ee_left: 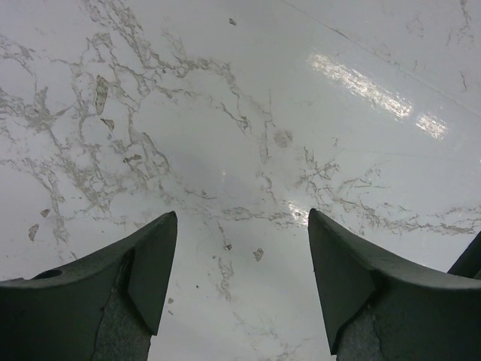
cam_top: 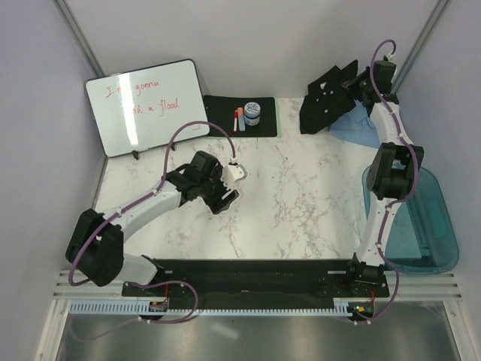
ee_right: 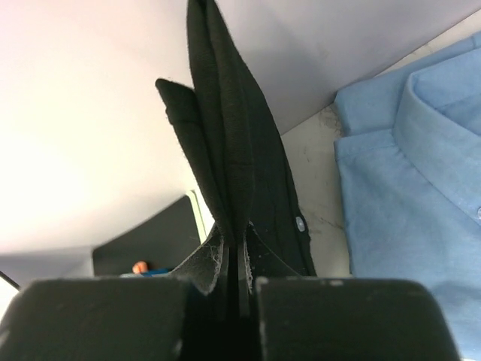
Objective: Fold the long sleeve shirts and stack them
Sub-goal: Neatly place the folded shirt to the corner
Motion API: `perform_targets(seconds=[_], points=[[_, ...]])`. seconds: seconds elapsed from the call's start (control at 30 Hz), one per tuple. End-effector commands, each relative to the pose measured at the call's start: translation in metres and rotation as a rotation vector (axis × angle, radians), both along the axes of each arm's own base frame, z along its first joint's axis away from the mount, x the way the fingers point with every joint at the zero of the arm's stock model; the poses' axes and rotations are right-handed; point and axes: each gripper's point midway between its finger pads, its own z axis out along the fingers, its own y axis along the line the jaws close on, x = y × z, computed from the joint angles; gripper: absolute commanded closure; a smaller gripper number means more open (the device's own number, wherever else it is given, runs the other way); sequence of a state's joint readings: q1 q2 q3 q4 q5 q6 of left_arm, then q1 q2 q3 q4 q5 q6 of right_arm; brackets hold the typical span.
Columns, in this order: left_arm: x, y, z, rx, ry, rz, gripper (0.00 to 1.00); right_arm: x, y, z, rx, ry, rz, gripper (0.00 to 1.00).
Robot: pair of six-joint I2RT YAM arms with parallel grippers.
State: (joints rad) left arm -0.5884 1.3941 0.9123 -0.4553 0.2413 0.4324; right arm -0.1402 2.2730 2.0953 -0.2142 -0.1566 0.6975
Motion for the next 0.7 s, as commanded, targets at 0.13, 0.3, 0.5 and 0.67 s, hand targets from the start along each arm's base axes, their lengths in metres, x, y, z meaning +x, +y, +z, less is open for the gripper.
perform_targets(seconds=[0.13,0.3,0.5,0.67], points=[[0.004,0.002,0.002,-0.001,-0.027,-0.006,0.22,0.005,-0.017,0.088,0.095,-0.209,-0.051,1.0],[0.004,0.002,0.001,0.0,-0.024,-0.007,0.22,-0.001,-0.016,0.101,0.144,-0.222,-0.049,1.0],[0.005,0.002,0.002,0.003,-0.028,-0.004,0.22,-0.004,-0.014,0.123,0.178,-0.26,-0.052,1.0],[0.004,0.003,0.001,0.008,-0.026,-0.005,0.22,-0.008,-0.017,0.136,0.186,-0.281,-0.056,1.0]])
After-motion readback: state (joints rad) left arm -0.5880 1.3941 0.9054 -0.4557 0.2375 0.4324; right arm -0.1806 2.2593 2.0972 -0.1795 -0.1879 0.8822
